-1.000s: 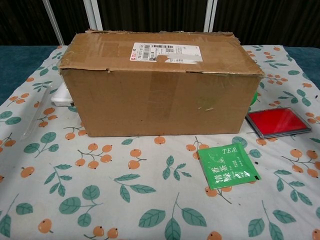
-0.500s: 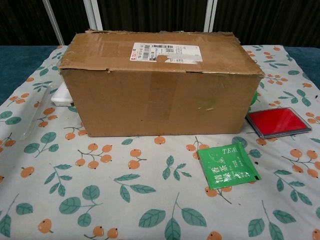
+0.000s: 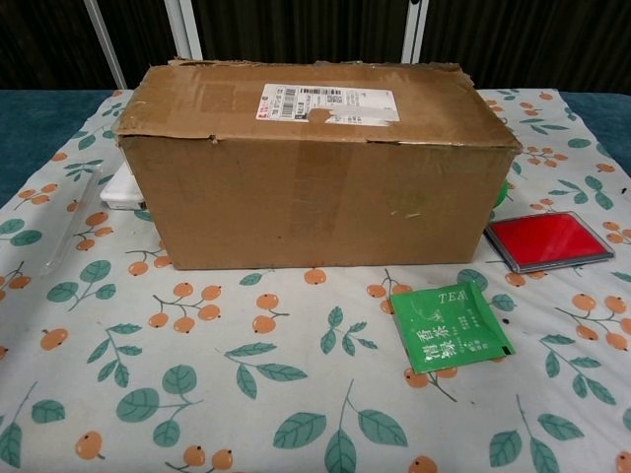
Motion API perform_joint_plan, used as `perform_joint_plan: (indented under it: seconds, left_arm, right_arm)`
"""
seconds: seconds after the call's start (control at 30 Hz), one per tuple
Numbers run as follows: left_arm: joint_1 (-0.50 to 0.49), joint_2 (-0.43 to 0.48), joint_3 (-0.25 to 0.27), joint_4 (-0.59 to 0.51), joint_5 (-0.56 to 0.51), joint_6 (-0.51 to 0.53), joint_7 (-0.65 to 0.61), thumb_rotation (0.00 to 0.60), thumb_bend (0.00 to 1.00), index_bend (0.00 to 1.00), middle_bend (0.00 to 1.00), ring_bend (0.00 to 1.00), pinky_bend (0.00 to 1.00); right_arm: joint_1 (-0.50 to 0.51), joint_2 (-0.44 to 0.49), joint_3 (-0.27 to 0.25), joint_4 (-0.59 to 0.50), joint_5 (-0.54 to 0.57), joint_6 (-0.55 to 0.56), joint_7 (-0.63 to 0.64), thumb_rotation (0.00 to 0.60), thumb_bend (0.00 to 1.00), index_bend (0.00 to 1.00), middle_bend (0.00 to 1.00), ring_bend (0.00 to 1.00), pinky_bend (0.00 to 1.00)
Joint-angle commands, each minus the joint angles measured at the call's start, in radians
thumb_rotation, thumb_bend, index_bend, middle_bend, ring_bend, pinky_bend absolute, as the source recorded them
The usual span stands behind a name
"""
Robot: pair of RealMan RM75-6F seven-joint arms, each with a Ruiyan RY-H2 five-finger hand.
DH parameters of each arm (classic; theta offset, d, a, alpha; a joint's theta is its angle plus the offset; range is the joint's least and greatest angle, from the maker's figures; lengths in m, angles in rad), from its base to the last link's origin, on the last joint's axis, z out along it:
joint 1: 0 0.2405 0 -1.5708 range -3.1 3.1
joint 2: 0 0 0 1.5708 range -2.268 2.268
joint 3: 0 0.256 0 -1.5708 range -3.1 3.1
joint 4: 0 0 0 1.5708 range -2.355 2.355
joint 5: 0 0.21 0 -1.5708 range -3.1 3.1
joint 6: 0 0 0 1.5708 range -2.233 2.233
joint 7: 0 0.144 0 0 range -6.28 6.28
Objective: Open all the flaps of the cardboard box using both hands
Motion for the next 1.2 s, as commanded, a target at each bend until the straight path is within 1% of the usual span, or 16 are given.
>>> perform_joint_plan:
  seconds: [0.03, 0.17, 0.43, 0.7, 1.2]
  left_arm:
    - [0.001, -0.001, -0.003, 0.002, -0.002, -0.007, -0.002, 0.600, 0.24, 0.00, 0.00, 0.00, 0.00]
    - [0.003, -0.003, -0.008, 0.008, -0.006, -0.018, -0.011, 0.600, 0.24, 0.00, 0.00, 0.00, 0.00]
    - [0.008, -0.005, -0.017, 0.015, -0.002, -0.026, -0.012, 0.600, 0.24, 0.00, 0.00, 0.00, 0.00]
    - [0.013, -0.004, -0.026, 0.014, -0.001, -0.033, -0.011, 0.600, 0.24, 0.00, 0.00, 0.00, 0.00]
    - [0.022, -0.003, -0.036, 0.006, 0.010, -0.044, -0.013, 0.600, 0.24, 0.00, 0.00, 0.00, 0.00]
  right_arm:
    - [0.016, -0.022, -0.020, 0.012, 0.026, 0.009, -0.006, 0.600, 1.00, 0.32, 0.36, 0.32, 0.28]
    - [0.029, -0.042, -0.044, 0.013, 0.050, 0.022, -0.010, 0.600, 1.00, 0.33, 0.39, 0.35, 0.28]
    - [0.047, -0.074, -0.081, 0.007, 0.080, 0.055, -0.007, 0.600, 1.00, 0.33, 0.39, 0.35, 0.28]
    - [0.064, -0.088, -0.098, 0.011, 0.100, 0.067, -0.001, 0.600, 1.00, 0.33, 0.41, 0.36, 0.28]
    - [0.076, -0.092, -0.135, -0.058, 0.109, 0.122, -0.011, 0.600, 1.00, 0.35, 0.44, 0.40, 0.28]
